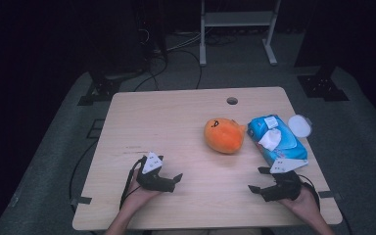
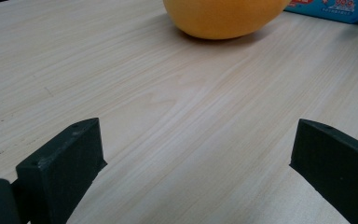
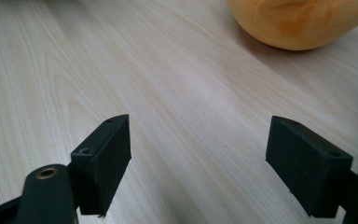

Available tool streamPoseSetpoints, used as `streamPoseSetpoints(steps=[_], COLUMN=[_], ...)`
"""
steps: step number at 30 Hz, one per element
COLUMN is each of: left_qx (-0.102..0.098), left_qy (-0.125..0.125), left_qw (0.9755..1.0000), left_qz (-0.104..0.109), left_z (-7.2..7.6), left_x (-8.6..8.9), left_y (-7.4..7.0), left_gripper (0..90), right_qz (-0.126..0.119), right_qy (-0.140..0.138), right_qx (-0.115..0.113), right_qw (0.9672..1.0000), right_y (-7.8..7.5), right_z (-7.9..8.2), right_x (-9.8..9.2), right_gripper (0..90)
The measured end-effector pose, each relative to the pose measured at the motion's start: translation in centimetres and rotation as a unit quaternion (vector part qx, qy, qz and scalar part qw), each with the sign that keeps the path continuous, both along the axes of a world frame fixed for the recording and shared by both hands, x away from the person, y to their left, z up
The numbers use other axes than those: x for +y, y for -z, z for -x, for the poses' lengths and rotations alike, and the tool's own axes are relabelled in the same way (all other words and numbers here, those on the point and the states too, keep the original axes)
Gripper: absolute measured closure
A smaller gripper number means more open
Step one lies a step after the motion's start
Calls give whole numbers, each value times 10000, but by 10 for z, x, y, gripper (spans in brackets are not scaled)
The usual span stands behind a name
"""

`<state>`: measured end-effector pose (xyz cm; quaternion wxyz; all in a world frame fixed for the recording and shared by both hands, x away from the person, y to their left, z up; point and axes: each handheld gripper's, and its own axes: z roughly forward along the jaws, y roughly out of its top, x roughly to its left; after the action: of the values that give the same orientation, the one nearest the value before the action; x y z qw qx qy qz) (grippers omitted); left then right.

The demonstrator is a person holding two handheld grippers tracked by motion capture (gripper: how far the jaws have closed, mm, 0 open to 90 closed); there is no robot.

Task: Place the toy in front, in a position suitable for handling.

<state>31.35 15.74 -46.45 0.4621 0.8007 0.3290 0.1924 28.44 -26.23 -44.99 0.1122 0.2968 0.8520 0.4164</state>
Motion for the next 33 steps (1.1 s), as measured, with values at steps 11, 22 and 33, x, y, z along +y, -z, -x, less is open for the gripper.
streamPoseSetpoints(steps=[11, 22, 33], left_qx=[43, 11, 42], left_qy=[-24, -17, -84], left_qw=[10000, 10000, 9999], left_qz=[3, 22, 79], left_z=[1, 6, 4], left_x=[0, 0, 2], left_y=[1, 0, 0], left_gripper=[20, 20, 20], right_qz=[-136, -240, -204], right_qy=[2, -75, -169], right_qx=[-42, -173, -250], right_qw=[9999, 9995, 9993], right_y=[-1, -17, -40], right_z=[-2, -3, -22], right_x=[-2, 8, 16], right_gripper=[209, 199, 197])
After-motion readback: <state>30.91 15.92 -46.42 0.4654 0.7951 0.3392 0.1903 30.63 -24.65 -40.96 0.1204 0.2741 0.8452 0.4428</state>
